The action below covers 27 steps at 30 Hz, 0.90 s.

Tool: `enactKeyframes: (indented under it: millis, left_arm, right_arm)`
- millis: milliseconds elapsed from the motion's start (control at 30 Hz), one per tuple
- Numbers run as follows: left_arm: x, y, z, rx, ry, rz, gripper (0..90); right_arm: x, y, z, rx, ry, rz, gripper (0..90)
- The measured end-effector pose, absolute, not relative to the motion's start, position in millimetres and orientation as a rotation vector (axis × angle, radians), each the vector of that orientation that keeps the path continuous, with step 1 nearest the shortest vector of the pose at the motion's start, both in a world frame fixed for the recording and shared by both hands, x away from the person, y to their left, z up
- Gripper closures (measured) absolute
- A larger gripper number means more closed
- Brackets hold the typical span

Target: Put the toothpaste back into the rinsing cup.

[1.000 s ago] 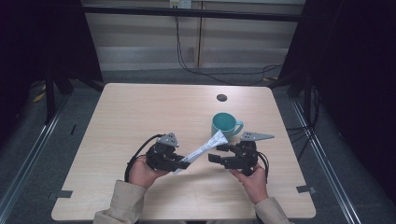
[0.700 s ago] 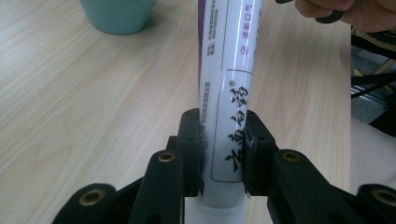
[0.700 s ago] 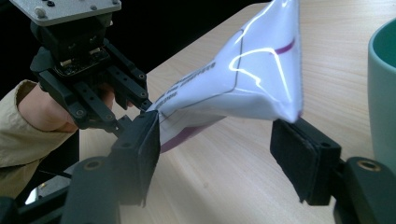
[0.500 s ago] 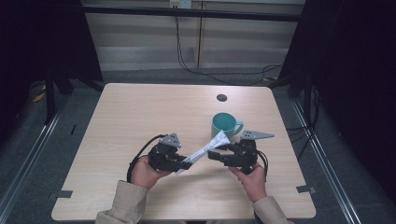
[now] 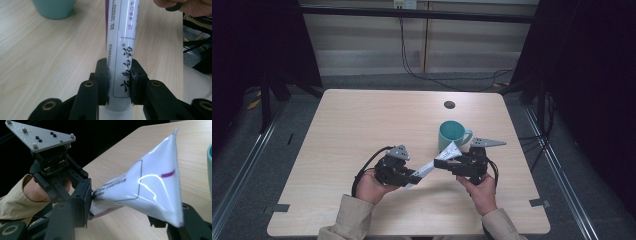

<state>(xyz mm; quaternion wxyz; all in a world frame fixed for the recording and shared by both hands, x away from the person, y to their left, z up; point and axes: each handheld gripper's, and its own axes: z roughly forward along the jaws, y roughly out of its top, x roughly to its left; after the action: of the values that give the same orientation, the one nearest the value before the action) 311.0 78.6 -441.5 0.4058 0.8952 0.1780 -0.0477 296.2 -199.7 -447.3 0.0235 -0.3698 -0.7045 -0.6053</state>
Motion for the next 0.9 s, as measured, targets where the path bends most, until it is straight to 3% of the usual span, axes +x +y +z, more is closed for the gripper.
enactKeyframes:
  millis: [433, 900]
  left_arm:
    - [308, 72, -442, 2.253, 0.453, -0.121, 72.4]
    - [301, 46, -443, 2.269, 0.428, -0.093, 64.2]
  right_arm:
    - [304, -197, -436, -1.191, -2.078, -1.87, 61.2]
    - [311, -194, -424, -1.287, -2.075, -1.869, 72.4]
